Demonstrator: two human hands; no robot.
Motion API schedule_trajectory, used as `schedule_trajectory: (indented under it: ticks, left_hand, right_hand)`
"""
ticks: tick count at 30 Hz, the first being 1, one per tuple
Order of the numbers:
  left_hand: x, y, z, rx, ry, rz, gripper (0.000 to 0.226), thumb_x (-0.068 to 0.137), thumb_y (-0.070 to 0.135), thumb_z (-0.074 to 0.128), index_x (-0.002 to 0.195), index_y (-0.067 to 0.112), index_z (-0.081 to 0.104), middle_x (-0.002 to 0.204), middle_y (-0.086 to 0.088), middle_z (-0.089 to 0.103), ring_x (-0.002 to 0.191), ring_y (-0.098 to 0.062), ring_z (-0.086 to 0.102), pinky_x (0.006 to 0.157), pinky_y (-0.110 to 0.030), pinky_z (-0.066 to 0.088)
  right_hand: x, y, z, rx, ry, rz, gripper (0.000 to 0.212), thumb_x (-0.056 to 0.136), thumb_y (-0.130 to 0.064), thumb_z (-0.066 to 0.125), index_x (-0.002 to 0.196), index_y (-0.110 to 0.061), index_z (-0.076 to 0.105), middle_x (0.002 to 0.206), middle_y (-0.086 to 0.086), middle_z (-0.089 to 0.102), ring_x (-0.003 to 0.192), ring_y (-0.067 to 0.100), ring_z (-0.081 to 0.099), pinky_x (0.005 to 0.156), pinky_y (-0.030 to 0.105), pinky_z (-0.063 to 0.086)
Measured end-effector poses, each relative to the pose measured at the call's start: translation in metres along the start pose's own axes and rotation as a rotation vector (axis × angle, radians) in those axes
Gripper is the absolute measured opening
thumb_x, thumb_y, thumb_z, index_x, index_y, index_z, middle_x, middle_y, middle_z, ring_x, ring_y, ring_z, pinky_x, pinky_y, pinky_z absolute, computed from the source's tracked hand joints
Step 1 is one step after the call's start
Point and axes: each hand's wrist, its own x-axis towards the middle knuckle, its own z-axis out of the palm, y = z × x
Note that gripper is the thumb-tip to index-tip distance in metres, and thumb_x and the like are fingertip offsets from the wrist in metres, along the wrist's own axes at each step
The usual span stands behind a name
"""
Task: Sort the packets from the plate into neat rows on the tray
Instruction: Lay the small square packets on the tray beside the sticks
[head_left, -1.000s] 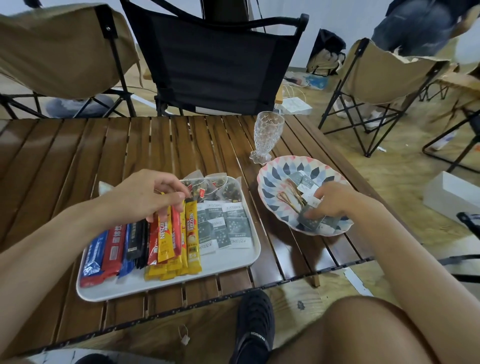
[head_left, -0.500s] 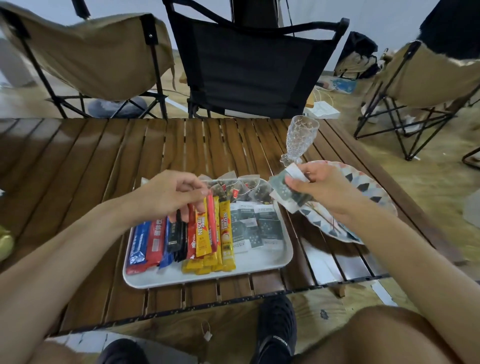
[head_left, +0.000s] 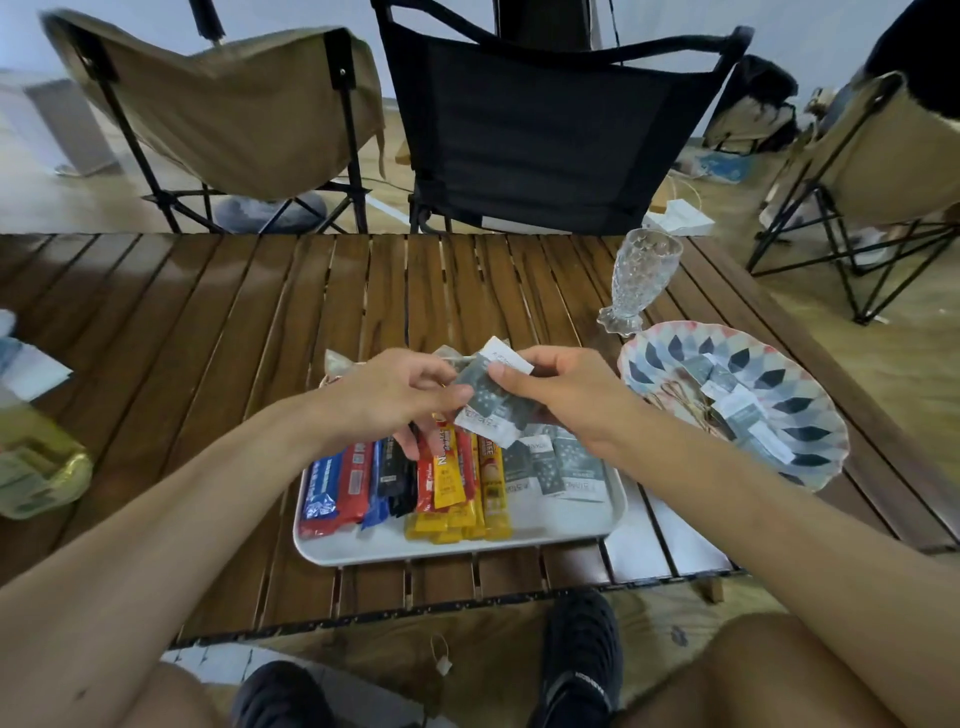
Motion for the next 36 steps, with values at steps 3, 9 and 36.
schedule_trajectory:
  ticks: [3, 9, 36]
  left_hand:
    - [0.0, 0.001, -0.002, -0.036, 0.032, -0.019, 0.026, 0.104, 0.031, 0.062, 0.12, 0.011, 0.069, 0.103, -0.005, 0.081, 0.08, -0.022, 0.078, 0.058, -0.026, 0.06]
    - [-0.002, 0.003, -0.001, -0.121, 0.083, -0.041, 0.026, 0.104, 0.031, 0.062, 0.117, 0.009, 0.068, 0.1, -0.004, 0.081, 0.08, -0.018, 0.078, 0.059, -0.022, 0.06]
    - [-0.012, 0.024, 0.01, -0.409, 0.356, -0.191, 0.028, 0.108, 0.022, 0.059, 0.128, 0.002, 0.063, 0.108, -0.018, 0.077, 0.088, -0.024, 0.081, 0.068, -0.03, 0.067]
  right_hand:
    - [0.001, -0.004, 0.0, 0.144, -0.097, 0.123, 0.037, 0.085, -0.01, 0.079, 0.12, -0.002, 0.07, 0.104, 0.011, 0.079, 0.089, 0.021, 0.077, 0.073, 0.03, 0.063]
    - [-0.001, -0.01, -0.008, 0.111, -0.11, 0.172, 0.043, 0.079, 0.006, 0.081, 0.12, -0.001, 0.069, 0.108, 0.012, 0.079, 0.098, 0.029, 0.078, 0.088, 0.041, 0.064]
    - [-0.002, -0.03, -0.037, -0.202, 0.133, 0.107, 0.016, 0.088, -0.003, 0.078, 0.103, -0.006, 0.074, 0.1, 0.015, 0.078, 0.084, 0.023, 0.073, 0.077, 0.037, 0.064]
